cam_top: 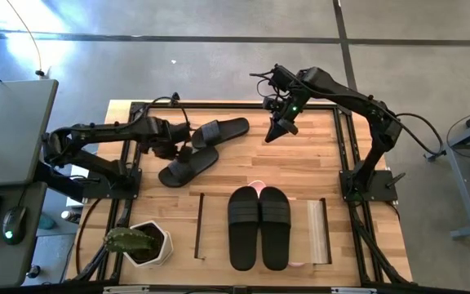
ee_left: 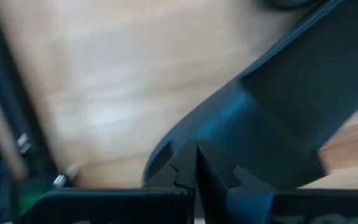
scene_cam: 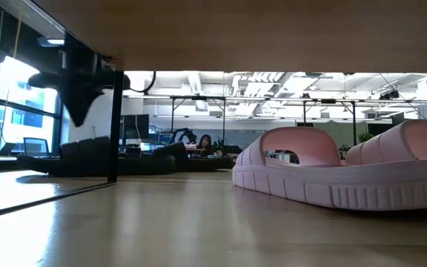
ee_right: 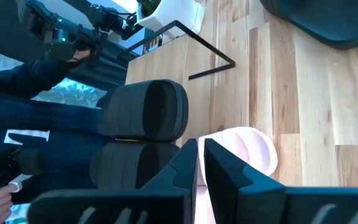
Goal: Pick and place slides into the shelf
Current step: Move the black slippers to the center of the table
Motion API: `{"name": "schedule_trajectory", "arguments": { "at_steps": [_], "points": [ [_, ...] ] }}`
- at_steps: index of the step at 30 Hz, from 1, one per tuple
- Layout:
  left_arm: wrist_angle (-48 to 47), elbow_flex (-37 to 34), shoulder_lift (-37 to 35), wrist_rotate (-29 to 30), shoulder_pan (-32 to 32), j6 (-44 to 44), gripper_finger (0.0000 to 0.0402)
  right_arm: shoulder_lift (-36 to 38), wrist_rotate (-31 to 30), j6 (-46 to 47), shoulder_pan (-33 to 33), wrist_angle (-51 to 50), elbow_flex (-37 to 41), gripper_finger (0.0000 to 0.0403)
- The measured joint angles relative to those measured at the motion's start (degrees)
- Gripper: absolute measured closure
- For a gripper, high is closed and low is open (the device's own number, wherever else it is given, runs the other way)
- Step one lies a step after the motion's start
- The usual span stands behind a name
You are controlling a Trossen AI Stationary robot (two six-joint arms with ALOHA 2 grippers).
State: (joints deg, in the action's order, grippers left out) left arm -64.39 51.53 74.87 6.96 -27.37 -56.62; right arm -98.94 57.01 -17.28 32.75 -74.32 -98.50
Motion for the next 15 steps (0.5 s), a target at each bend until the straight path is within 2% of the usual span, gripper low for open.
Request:
{"name": "schedule_trajectory", "arguments": {
  "at_steps": [9, 12, 15],
  "points": [
    [-10.28, -0.01, 0.02, -7.44, 4.48, -3.07, 0.0402, 0.00, -0.07, -2.32, 0.00, -2.98, 0.00, 0.0382],
    [-10.74, -0.02, 0.02, -9.88, 6.68, -3.24, 0.0402, 0.00, -1.58, -2.32, 0.00, -3.39, 0.00, 0.0382],
    [-10.64, -0.02, 1.00, -9.89, 9.76, -3.92, 0.0402, 0.00, -2.73, -2.33, -0.02, -4.06, 0.00, 0.0382]
  ]
}}
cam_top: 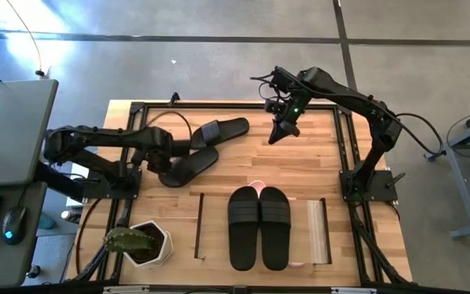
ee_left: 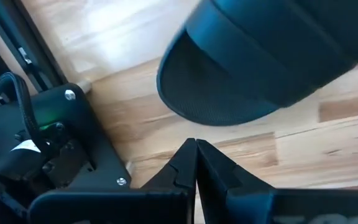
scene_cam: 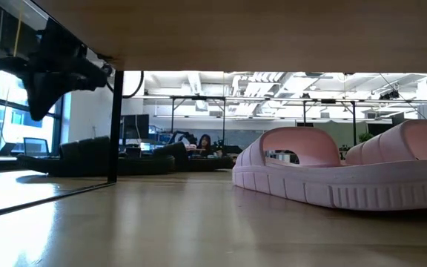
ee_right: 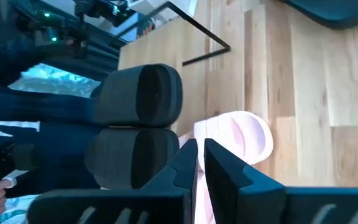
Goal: Pick and place slides into the shelf
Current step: Move the black slippers to the center of the table
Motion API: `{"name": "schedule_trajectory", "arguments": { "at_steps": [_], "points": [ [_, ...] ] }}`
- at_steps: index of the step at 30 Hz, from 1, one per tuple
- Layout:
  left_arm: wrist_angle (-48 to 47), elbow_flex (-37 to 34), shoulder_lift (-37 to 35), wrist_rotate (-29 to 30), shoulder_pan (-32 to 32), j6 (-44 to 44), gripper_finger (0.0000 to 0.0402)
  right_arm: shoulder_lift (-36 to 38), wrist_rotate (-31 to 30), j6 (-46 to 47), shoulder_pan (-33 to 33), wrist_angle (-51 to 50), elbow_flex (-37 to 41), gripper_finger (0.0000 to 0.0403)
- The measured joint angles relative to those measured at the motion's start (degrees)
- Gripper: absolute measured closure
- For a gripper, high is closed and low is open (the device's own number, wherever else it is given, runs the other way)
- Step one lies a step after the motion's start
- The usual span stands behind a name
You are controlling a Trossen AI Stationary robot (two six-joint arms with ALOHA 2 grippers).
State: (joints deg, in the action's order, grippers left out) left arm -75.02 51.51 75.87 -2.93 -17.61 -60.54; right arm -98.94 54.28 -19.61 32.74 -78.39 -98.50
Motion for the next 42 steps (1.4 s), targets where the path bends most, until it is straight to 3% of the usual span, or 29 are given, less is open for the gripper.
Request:
{"name": "schedule_trajectory", "arguments": {
  "at_steps": [4, 16, 28, 32, 42],
  "points": [
    [0.53, -0.04, 4.08, 0.38, 2.65, 0.27, 0.0402, 0.00, -1.41, -0.65, -0.14, -0.95, 0.00, 0.0382],
    [9.07, -0.07, 16.25, 1.83, 2.60, 6.30, 0.0401, 0.00, -1.27, -1.92, -0.16, -2.71, 0.00, 0.0382],
    [13.98, -0.07, 19.65, 16.35, -1.60, 9.04, 0.0402, 0.00, -1.20, -2.37, -0.16, -2.69, 0.00, 0.0382],
    [16.48, -0.07, 19.65, 20.29, -5.67, 13.95, 0.0402, 0.02, -1.16, -2.37, -0.16, -2.69, 0.00, 0.0382],
    [31.67, -0.07, 19.65, 20.92, -11.43, 33.57, 0.0402, 0.02, -1.16, -1.91, -0.16, -2.66, 0.00, 0.0382]
  ]
}}
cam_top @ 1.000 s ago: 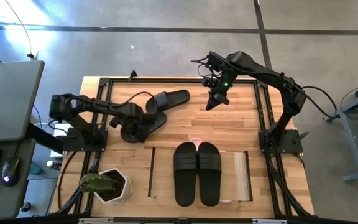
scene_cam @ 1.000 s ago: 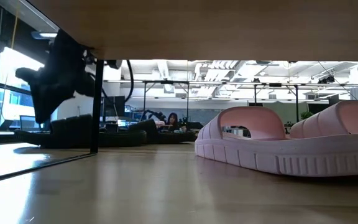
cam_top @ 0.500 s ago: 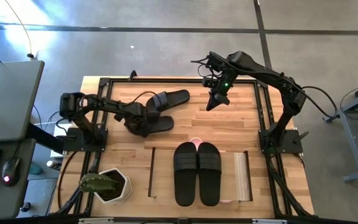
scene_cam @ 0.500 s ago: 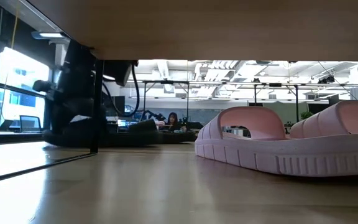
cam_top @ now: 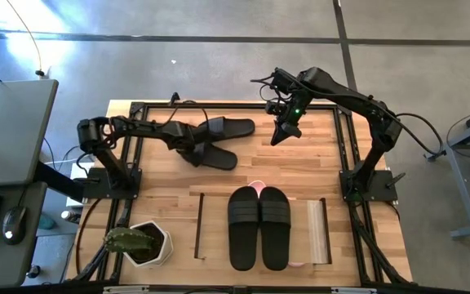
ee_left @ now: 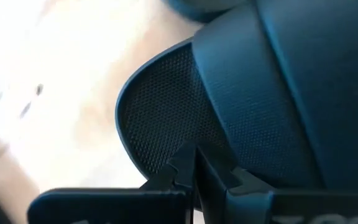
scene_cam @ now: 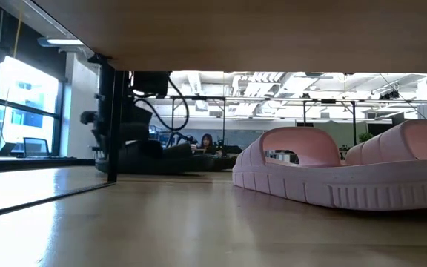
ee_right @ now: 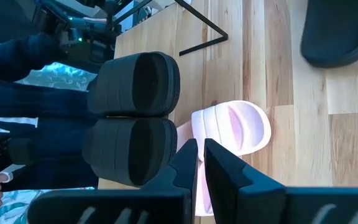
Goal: Pick and place slides into the shelf
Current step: Move the black slippers to the center of the table
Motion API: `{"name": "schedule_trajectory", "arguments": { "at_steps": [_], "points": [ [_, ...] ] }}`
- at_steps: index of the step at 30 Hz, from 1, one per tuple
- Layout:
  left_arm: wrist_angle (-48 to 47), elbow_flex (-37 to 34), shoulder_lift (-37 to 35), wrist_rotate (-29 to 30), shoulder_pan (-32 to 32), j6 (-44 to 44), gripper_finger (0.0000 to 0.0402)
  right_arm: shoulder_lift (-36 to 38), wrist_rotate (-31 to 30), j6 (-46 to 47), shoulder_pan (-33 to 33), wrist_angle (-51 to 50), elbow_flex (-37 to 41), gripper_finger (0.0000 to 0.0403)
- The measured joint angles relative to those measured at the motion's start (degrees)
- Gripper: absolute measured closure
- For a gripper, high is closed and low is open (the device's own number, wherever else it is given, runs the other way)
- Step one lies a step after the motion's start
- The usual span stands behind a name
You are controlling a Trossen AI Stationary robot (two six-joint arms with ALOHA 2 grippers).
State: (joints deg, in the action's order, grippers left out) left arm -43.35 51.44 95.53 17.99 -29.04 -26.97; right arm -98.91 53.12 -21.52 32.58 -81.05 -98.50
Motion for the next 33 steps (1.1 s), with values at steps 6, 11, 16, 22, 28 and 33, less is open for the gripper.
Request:
{"name": "schedule_trajectory", "arguments": {
  "at_steps": [6, 11, 16, 22, 28, 33],
  "points": [
    [7.49, 0.00, 0.00, -0.04, -0.63, 12.27, 0.0401, 0.00, 0.00, 0.00, 0.00, 0.34, 0.00, 0.0382],
    [13.02, 0.00, 0.00, -1.72, -0.57, 22.03, 0.0401, 0.00, 0.00, 0.00, 0.00, 0.72, 0.00, 0.0382],
    [16.43, 0.00, 0.00, -2.63, -0.57, 32.74, 0.0401, 0.00, 0.02, 0.00, 0.00, 1.39, 0.00, 0.0382],
    [17.01, 0.00, 0.00, -3.18, -0.57, 39.85, 0.0401, 0.00, 0.04, 0.00, 0.00, 1.95, 0.00, 0.0382],
    [21.09, 0.00, 0.00, -5.61, -0.29, 46.20, 0.0402, 0.00, 0.60, 0.78, 0.00, 3.30, 0.00, 0.0382],
    [22.86, 0.00, 0.00, -7.22, 2.03, 52.02, 0.0402, 0.00, 0.92, 3.79, 0.00, 3.94, 0.00, 0.0382]
  ]
}}
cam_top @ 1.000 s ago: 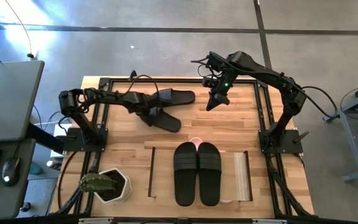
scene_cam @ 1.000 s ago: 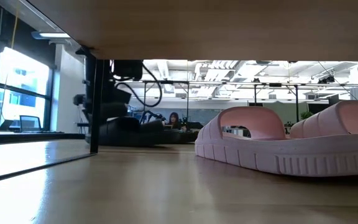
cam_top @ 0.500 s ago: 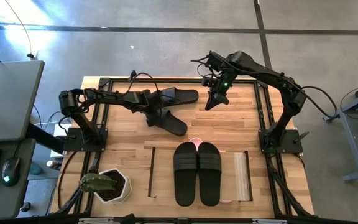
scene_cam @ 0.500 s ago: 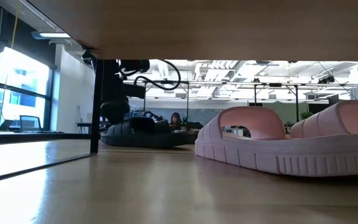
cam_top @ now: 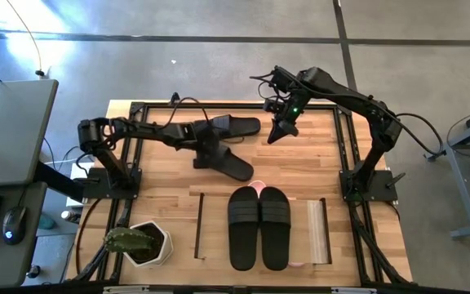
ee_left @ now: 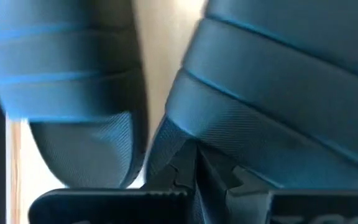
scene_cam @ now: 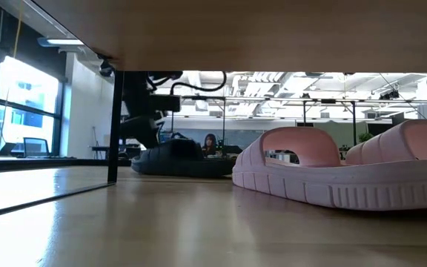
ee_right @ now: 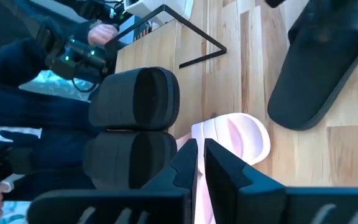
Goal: Pick and place slides into the shelf
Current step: Move the black slippers to the center of the table, then put the black slipper under the shelf
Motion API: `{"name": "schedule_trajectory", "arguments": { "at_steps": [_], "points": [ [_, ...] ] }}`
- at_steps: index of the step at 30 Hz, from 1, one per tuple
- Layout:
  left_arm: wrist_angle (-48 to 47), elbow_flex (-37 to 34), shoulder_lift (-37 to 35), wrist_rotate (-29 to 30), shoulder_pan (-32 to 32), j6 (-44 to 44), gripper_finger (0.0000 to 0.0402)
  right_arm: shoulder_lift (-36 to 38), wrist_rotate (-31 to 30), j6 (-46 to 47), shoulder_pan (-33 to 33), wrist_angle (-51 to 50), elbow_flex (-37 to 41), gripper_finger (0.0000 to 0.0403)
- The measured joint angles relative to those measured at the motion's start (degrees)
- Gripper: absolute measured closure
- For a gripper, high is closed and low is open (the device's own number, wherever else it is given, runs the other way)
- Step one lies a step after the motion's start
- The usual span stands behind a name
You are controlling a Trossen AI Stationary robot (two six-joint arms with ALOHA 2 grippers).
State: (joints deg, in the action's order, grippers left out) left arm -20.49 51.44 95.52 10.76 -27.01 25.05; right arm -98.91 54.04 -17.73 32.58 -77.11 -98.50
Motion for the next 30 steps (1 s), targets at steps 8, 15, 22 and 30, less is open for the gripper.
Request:
{"name": "schedule_trajectory", "arguments": {
  "at_steps": [8, 15, 22, 30],
  "points": [
    [4.66, 0.00, -0.01, -2.57, 4.40, 4.58, 0.0402, 0.00, 0.00, 2.74, 0.00, 3.18, 0.00, 0.0382],
    [7.34, 0.00, -0.07, 1.22, 5.31, 0.25, 0.0401, 0.00, 2.41, 5.73, 0.36, 3.97, 0.00, 0.0382],
    [7.12, 0.02, -0.15, 1.67, 5.27, -6.80, 0.0402, 0.00, 4.09, 7.41, 1.86, 3.22, -0.52, 0.0382],
    [4.87, 0.02, -1.64, 4.35, 5.27, -14.71, 0.0402, 0.09, 4.46, 7.30, 6.70, 0.12, -13.74, 0.0382]
  ]
}}
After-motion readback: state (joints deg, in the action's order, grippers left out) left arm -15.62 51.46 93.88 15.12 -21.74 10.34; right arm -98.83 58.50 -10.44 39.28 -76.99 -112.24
